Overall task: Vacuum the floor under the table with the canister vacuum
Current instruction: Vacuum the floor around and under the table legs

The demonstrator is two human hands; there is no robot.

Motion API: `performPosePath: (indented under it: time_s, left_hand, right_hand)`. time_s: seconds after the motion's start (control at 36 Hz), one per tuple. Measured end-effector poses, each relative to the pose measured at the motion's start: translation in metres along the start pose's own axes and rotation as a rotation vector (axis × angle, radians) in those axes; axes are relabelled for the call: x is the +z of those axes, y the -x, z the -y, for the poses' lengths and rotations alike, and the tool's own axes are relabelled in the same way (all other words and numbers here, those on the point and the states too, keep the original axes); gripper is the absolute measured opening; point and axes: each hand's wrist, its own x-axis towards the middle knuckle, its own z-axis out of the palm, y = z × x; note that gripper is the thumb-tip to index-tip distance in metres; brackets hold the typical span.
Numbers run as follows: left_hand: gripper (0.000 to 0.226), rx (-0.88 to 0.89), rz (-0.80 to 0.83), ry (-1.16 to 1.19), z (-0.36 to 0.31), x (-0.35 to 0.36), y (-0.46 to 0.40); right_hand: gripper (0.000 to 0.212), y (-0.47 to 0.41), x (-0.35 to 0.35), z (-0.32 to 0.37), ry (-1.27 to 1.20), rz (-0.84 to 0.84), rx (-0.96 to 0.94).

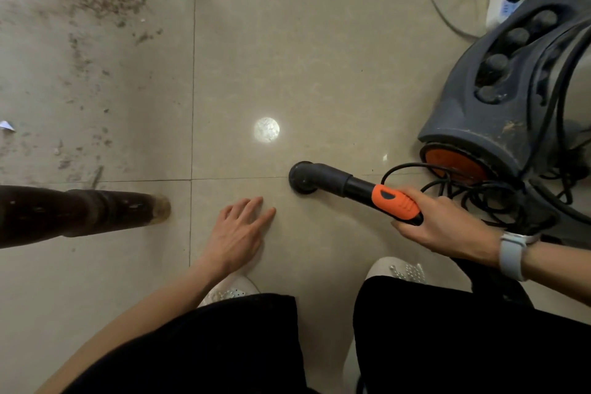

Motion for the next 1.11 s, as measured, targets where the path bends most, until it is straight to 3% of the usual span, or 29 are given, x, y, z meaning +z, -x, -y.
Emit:
performPosePath:
  time_s: [0.42,0.56,0.64,0.81,0.97,1.11]
  left_hand:
    - [0.052,0.000,0.015,0.008,-0.001,-0.002,0.000]
    - [0.041,0.020,-0.077,0.011,0.013,0.000,0.004]
    - [0.040,-0.054,-0.135,0.007,0.030,0.006,0.013]
    - [0.052,-0.102,-0.133,-0.001,0.041,0.008,0.022]
    - [0.051,-0.067,-0.095,0.014,0.039,0.007,0.021]
    - [0.047,-0.044,-0.142,0.026,0.043,0.009,0.026]
  right_hand:
    - [0.052,-0.001,-0.002,0.012,0.020,0.010,-0.053]
    - [0.051,0.004,0.002,0.019,0.067,0.044,-0.104]
    - [0.050,0.005,0.011,0.027,0.200,0.082,-0.188]
    - [0.048,-0.019,-0.003,0.041,0.122,-0.070,-0.124]
    - [0.043,-0.027,0.010,0.078,0.118,0.052,-0.214]
    - [0.041,-0.042,0.000,0.087,0.115,-0.044,-0.216]
